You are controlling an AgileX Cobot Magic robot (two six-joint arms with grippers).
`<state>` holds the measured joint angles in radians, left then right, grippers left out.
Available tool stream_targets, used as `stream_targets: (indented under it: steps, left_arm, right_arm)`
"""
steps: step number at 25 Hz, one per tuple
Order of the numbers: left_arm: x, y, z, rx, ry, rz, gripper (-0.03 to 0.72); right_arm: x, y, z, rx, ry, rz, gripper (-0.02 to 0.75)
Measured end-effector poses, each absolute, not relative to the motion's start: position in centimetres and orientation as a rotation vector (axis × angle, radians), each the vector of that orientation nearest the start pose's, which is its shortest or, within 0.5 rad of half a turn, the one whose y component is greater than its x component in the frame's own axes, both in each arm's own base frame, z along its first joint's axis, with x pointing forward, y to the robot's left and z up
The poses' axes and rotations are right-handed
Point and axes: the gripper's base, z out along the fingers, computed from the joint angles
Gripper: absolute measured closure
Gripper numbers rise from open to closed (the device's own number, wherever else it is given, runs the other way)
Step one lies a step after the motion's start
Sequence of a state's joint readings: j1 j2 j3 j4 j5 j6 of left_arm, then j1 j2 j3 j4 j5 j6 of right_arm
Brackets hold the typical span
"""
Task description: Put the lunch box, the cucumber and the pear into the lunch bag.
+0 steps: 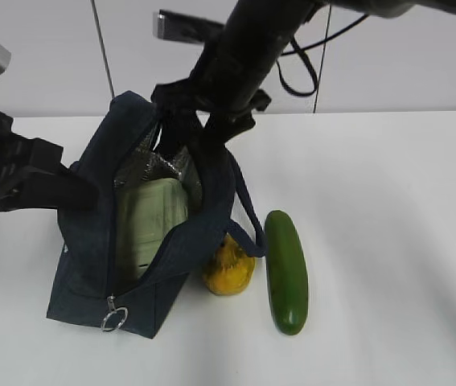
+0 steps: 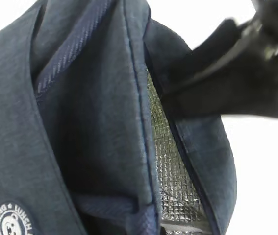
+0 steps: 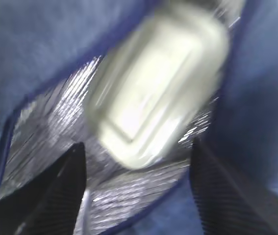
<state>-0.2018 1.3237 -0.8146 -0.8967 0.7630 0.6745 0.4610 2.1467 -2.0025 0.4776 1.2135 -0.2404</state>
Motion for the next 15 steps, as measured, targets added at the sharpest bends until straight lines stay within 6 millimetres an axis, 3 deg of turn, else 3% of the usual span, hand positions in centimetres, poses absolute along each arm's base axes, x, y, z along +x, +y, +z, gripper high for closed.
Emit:
stream_targets:
  steps: [3, 8, 11, 15]
  left_arm:
    - [23.5, -9.8, 26.1, 0.404, 2.468, -0.826, 0.702]
    - [23.5, -9.8, 26.1, 0.403, 2.467, -0.825, 0.702]
    - [23.5, -9.8, 26.1, 0.403, 2.467, -0.825, 0.702]
    - [23.5, -9.8, 26.1, 0.403, 2.467, -0.825, 0.702]
  right_arm:
    - [40.8, 23.5, 29.4, -0.771, 2.64, 0.567, 0.229]
    - [40.4, 21.2, 33.0, -0.697, 2.589, 0.29, 0.279]
    - [39.5, 19.7, 35.6, -0.631, 2.546, 0.174, 0.291]
    - [37.1, 18.3, 38.1, -0.578, 2.524, 0.166, 0.294]
